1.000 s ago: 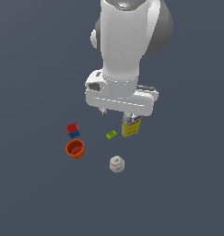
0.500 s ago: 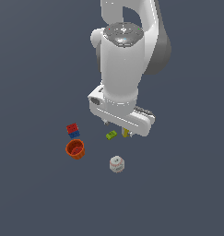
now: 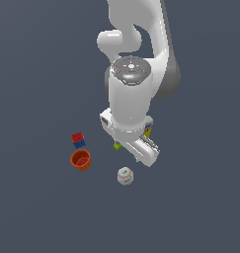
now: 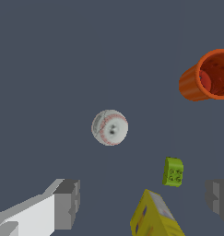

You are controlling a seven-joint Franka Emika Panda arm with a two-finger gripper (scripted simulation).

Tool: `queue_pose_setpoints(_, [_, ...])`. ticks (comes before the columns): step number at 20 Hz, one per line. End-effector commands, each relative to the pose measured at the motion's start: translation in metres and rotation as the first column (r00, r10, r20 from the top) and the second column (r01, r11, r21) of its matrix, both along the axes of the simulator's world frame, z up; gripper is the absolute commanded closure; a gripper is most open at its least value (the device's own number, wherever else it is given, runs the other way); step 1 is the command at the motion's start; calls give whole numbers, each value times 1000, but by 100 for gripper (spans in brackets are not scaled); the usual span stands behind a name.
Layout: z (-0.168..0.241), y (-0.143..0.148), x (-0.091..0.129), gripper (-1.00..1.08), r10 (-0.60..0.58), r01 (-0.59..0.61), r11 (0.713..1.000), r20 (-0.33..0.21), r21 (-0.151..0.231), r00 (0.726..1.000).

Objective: Pick up a designated object from a clutter of objects.

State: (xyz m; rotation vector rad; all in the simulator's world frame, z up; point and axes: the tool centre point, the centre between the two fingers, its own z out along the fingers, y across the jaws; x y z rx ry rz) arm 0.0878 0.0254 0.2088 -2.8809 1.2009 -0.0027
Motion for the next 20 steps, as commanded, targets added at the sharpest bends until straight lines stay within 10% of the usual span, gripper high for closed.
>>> queue_pose_setpoints(1, [-11, 0, 5, -92, -68, 68, 998, -2, 0, 998])
queue_pose_setpoints(20, [-93, 0, 33, -92, -507, 507, 862, -11, -13, 862])
